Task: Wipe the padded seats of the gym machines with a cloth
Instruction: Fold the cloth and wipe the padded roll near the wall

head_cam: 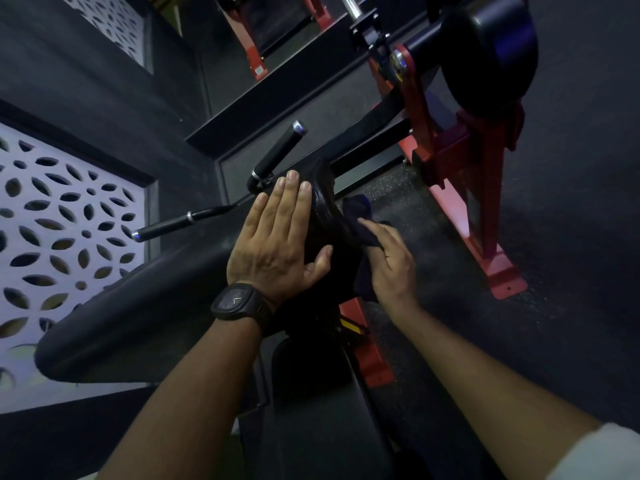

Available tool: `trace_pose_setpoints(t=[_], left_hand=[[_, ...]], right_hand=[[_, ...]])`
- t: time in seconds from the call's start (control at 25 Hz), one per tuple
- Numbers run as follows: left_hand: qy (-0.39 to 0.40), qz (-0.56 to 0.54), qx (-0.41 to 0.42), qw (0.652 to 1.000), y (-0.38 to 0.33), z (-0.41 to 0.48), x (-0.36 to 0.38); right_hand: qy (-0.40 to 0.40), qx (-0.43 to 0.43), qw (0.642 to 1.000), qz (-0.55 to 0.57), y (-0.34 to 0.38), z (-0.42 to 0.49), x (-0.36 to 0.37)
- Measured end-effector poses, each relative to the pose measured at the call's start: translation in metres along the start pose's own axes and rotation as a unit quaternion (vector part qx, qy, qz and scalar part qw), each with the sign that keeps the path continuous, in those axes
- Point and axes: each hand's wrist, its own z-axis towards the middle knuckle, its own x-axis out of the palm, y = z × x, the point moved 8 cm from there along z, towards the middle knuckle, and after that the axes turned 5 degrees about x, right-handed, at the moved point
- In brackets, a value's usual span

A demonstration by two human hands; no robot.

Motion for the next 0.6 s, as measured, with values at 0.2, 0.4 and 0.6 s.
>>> trace_pose_setpoints(t=[0.2, 0.4, 0.6], left_hand=[[-0.002, 0.002, 0.002, 1.0, 0.0, 0.0, -0.001], [-0.004, 0.008, 0.002, 1.0, 0.001, -0.001, 0.0], [-0.007, 0.003, 0.0, 1.0, 0.001, -0.001, 0.0]], right_hand=[[0.082, 0.217, 0.953, -0.192, -0.082, -0.008, -0.012], [-0.008, 0.262, 0.921, -0.288, -0.07, -0.001, -0.031], [-0.039, 0.224, 0.958, -0.175, -0.048, -0.001, -0.037]])
